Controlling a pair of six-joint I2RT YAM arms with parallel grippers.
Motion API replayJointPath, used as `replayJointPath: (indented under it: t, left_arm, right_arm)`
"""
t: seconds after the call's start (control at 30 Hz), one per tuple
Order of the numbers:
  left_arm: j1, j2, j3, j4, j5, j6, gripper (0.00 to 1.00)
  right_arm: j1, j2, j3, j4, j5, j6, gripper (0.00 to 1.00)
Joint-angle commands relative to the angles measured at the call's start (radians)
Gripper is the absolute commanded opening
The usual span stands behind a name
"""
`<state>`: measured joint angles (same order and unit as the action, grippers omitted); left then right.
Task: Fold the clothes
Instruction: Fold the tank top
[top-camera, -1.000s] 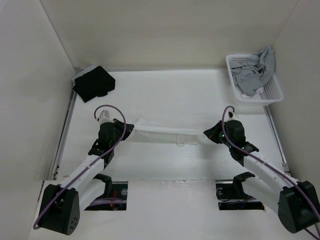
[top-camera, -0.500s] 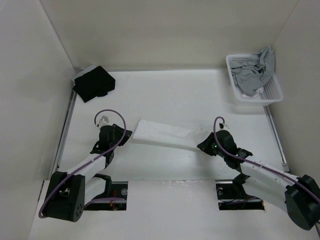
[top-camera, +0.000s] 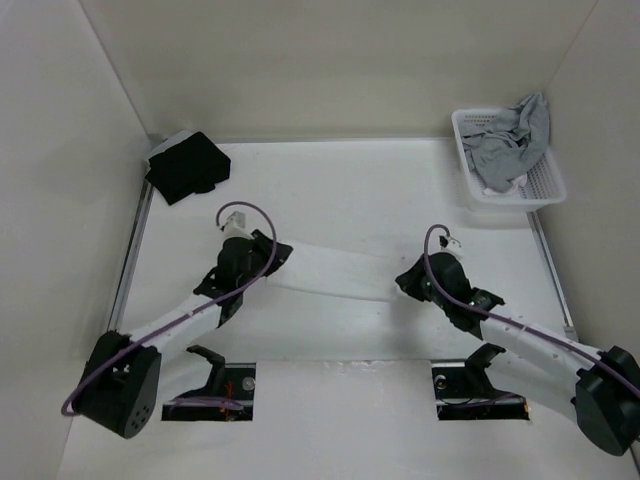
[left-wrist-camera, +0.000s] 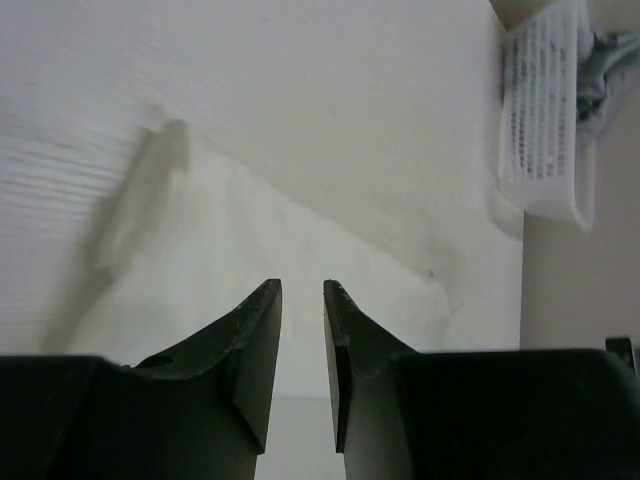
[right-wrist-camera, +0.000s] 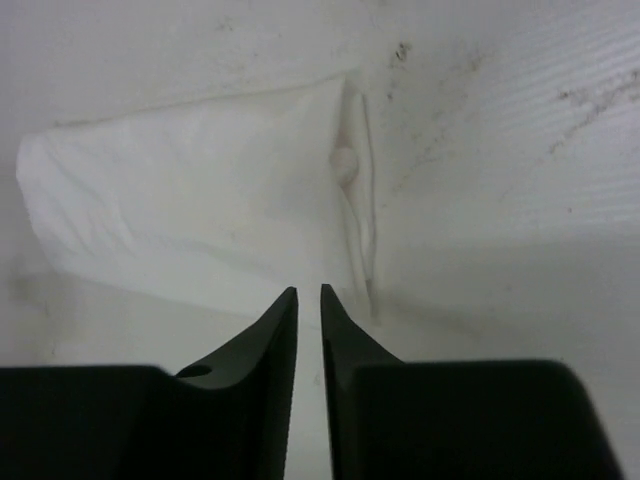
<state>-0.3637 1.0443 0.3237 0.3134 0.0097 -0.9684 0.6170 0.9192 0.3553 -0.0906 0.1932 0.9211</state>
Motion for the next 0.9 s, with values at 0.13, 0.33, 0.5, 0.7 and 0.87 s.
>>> replayJointPath:
  t: [0.13, 0.33, 0.5, 0.7, 0.87]
  left_arm:
    - [-0.148, 0.275, 0.129, 0.231, -0.071, 0.027, 0.21]
    - [-0.07, 0.41, 0.124, 0.338, -0.065, 0.016, 0.2]
    - [-0.018, 0.467, 0.092, 0.394, -0.037, 0.014, 0.2]
    - [0.027, 0.522, 0.069, 0.447, -0.016, 0.013, 0.2]
    - [0.052, 0.507, 0.06, 0.461, 0.016, 0.002, 0.2]
  right_arm:
    - [-0.004, 0.092, 0.06, 0.218, 0.005, -0.068, 0.07]
    - [-0.073, 0.268, 0.102, 0.347, -0.069, -0.068, 0.07]
    - [-0.133, 0.405, 0.125, 0.364, -0.112, -0.054, 0.06]
    - [-0.167, 0.368, 0.094, 0.324, -0.057, -0.037, 0.06]
    - [-0.161, 0.212, 0.044, 0.296, -0.037, -0.044, 0.2]
